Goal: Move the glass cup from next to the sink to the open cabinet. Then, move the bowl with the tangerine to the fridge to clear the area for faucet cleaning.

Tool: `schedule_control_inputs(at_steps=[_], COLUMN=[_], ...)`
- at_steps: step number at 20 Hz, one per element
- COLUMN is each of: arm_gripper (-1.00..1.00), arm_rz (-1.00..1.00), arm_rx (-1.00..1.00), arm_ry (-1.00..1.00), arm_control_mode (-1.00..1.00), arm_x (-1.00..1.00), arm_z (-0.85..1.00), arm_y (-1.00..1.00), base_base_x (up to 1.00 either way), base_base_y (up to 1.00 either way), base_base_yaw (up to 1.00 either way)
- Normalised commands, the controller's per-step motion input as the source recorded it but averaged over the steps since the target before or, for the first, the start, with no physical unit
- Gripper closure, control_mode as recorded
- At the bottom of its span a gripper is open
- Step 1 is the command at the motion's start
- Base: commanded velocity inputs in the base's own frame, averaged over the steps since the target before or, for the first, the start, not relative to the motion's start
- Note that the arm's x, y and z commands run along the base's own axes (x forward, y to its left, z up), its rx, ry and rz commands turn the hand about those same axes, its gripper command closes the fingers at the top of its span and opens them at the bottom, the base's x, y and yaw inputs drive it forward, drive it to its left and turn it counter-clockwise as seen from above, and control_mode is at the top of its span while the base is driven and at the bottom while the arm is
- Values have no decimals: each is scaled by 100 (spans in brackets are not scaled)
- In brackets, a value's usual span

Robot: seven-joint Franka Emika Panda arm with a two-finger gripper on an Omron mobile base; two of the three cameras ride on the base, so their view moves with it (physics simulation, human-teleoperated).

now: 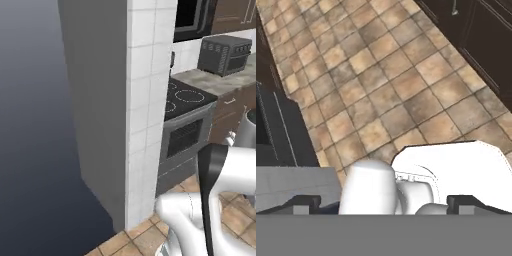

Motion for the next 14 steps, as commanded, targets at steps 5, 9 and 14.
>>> schedule_control_inputs(at_steps=[5, 9, 14], arm_gripper=[-100, -100, -100], arm_rz=[0, 0, 0], arm_rx=[0, 0, 0], arm_ry=[0, 0, 0], arm_control_mode=[100, 100, 100], arm_x=[0, 0, 0], arm_z=[0, 0, 0], arm_y=[0, 0, 0], base_base_x=[11, 46, 96], base_base_y=[-95, -85, -67], base_base_yaw=[-85, -78, -58])
